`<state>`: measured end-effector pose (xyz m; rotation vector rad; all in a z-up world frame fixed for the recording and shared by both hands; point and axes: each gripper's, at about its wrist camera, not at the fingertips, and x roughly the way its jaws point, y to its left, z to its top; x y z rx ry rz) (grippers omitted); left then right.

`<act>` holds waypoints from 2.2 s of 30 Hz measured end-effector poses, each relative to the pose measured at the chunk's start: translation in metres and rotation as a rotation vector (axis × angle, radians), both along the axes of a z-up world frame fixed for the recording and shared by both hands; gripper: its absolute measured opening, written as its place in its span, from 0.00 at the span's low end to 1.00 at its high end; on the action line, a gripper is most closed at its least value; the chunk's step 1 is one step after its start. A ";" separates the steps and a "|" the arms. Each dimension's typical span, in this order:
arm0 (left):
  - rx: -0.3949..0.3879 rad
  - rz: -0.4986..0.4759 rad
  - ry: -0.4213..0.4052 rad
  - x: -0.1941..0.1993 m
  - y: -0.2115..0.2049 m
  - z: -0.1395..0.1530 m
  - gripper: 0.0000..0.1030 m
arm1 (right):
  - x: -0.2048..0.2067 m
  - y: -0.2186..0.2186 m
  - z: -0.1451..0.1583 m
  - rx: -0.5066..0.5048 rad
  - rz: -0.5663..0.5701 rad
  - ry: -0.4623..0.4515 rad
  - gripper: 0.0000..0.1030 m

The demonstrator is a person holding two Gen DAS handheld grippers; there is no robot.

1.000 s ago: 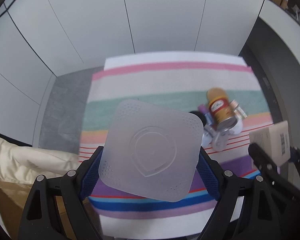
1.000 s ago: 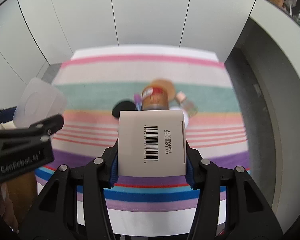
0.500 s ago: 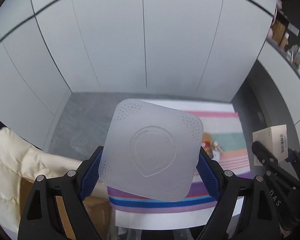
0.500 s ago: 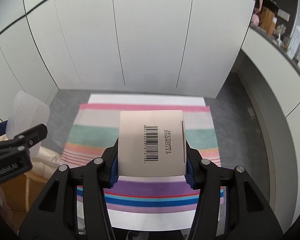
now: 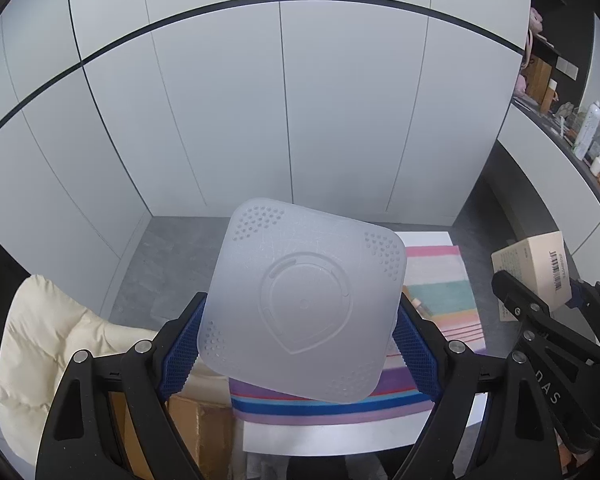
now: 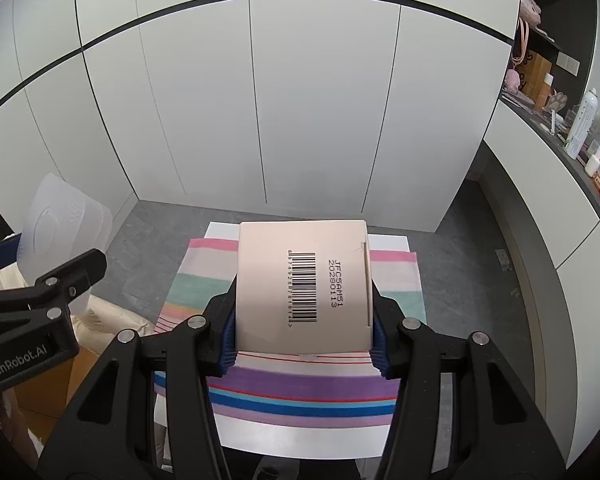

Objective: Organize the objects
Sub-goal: 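Lift the frosted case and white box and carry both over the cardboard box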

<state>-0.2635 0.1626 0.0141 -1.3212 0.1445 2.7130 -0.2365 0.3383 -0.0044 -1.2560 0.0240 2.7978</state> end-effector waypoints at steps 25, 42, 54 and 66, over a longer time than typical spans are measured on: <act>0.015 -0.080 0.063 0.129 -0.010 0.006 0.85 | 0.096 0.014 -0.003 -0.035 0.013 0.013 0.52; -0.009 -0.096 0.111 0.236 -0.036 -0.010 0.85 | 0.204 0.015 -0.017 -0.068 0.038 0.022 0.52; 0.009 -0.092 0.061 0.271 -0.051 -0.035 0.85 | 0.268 0.025 -0.047 -0.078 0.030 -0.043 0.52; 0.035 -0.095 0.048 0.300 -0.072 -0.042 0.85 | 0.301 0.024 -0.069 -0.058 0.043 -0.119 0.52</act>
